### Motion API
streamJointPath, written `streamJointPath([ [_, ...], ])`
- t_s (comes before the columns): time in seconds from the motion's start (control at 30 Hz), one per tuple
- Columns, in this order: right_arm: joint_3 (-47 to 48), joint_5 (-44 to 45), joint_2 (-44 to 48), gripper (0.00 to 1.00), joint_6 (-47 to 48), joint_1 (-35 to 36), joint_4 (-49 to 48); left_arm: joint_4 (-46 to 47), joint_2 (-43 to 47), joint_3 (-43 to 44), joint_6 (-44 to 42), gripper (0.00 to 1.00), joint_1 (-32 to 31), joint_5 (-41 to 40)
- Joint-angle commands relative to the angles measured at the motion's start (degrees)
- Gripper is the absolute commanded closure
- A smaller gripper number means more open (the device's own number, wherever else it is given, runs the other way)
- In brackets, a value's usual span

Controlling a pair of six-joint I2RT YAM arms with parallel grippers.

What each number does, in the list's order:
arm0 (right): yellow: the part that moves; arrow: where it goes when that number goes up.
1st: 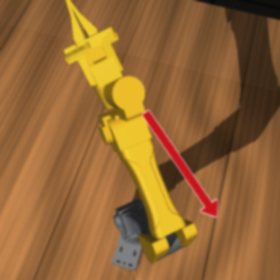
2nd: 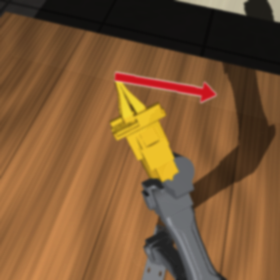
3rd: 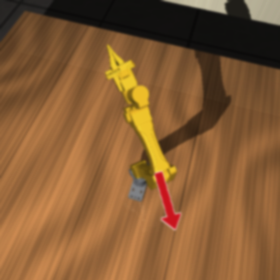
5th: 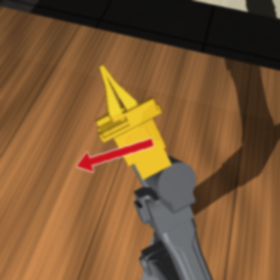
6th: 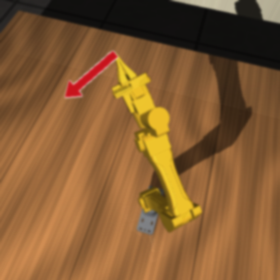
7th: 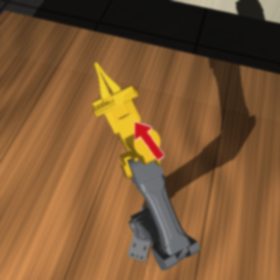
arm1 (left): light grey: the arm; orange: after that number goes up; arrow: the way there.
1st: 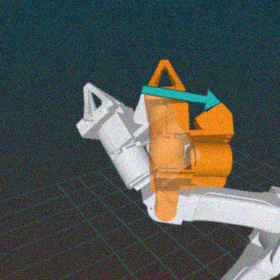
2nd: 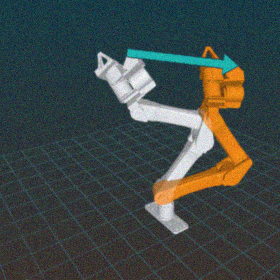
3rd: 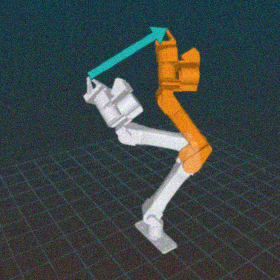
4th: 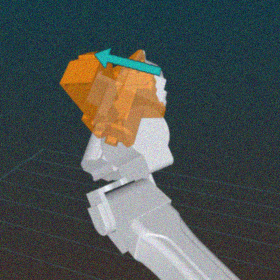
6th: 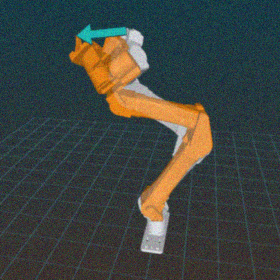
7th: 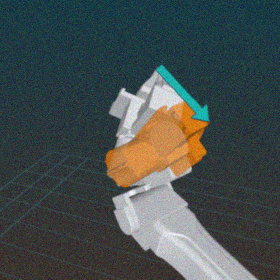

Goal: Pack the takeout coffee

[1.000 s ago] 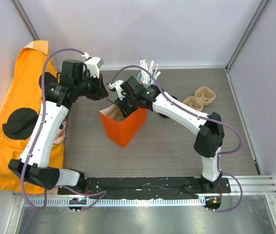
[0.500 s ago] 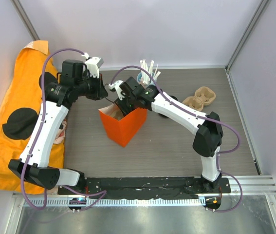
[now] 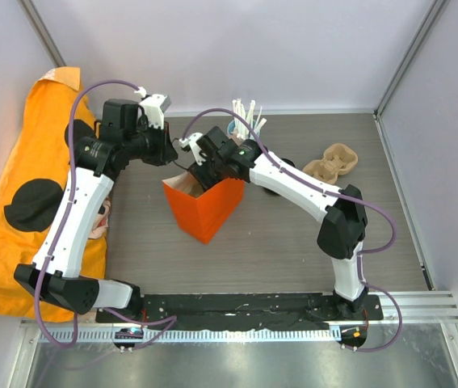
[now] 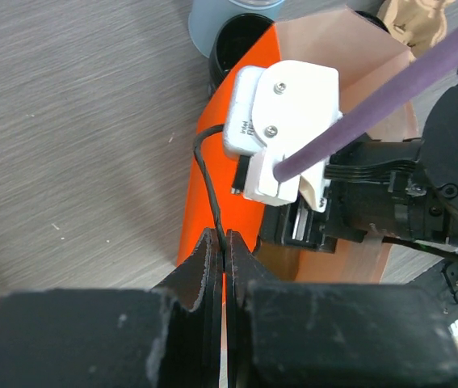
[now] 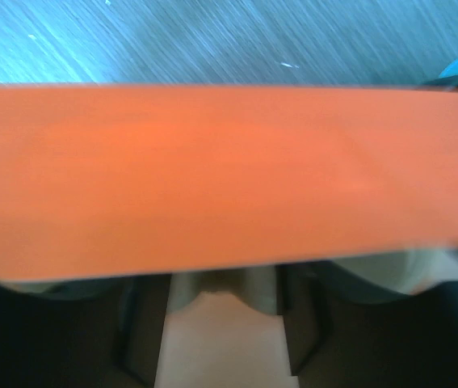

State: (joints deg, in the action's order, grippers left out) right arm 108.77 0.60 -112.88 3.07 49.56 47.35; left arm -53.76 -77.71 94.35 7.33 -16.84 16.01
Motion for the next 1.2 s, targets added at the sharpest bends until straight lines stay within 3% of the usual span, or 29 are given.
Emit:
streamJointPath([
  [0.0, 1.71, 1.42, 2.22, 0.38, 0.71, 0.27, 2.39, 1.90, 1.07, 1.02, 0.40, 1.00, 0.32, -0.89],
  [0.23, 2.59, 0.10, 4.86, 0.16, 1.67, 0.27, 3.01, 2.08, 0.98, 0.84, 0.49, 1.00, 0.32, -1.77],
  [0.33, 3.11, -2.25, 6.18, 0.11, 2.38, 0.10, 3.10, 2.17, 0.90, 0.75, 0.66, 1.00, 0.49, -1.95],
  [1.17, 10.67, -11.24, 12.68, 0.06, 5.28, 0.19, 4.94, 2.52, 1.60, 0.14, 0.75, 1.00, 1.02, -0.37],
])
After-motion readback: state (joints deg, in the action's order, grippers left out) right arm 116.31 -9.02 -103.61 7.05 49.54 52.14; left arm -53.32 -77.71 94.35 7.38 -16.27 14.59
